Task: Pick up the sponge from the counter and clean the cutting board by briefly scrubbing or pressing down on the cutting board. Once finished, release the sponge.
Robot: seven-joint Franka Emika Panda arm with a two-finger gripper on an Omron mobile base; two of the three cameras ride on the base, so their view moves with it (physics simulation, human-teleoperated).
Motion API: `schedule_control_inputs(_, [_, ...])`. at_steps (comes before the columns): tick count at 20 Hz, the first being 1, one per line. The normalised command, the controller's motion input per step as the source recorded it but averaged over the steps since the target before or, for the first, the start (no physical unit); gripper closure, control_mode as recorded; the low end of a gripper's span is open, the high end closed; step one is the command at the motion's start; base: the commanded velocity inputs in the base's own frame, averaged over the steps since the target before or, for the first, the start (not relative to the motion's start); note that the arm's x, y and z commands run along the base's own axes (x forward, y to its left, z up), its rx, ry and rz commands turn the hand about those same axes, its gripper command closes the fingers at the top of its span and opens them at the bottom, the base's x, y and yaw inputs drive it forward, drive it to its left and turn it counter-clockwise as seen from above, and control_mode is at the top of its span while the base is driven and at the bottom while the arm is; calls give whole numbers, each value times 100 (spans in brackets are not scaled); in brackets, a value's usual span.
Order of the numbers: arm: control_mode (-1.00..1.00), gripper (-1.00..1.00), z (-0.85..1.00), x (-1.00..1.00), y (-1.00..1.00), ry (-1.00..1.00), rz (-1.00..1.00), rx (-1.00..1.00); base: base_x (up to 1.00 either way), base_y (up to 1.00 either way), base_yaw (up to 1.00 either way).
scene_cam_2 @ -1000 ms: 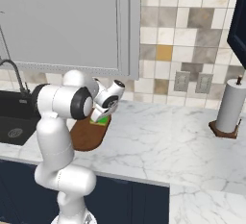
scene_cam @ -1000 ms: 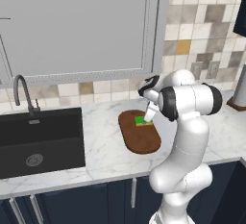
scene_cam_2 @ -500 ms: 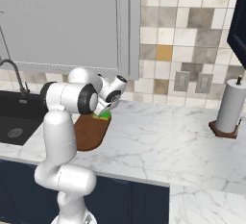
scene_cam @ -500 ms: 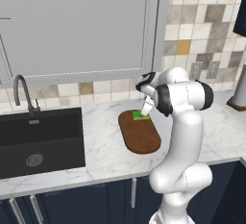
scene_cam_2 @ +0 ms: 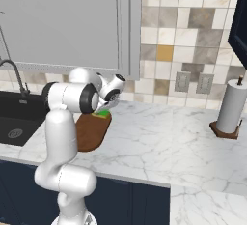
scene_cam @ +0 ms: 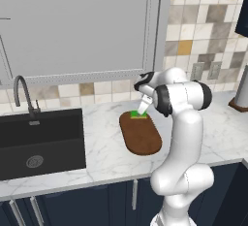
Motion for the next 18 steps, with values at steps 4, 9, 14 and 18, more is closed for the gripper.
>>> schedule_control_inputs(4, [-100,100,-3,0,43,0,-12,0,0,0,0])
schedule_control_inputs(9, [-100,100,-3,0,51,0,-11,0,0,0,0])
schedule_control_inputs(14, [-100,100,-8,-7,31,0,-7,0,0,0,0])
schedule_control_inputs(18, [-100,100,-15,-22,5,0,0,0,0,0,0])
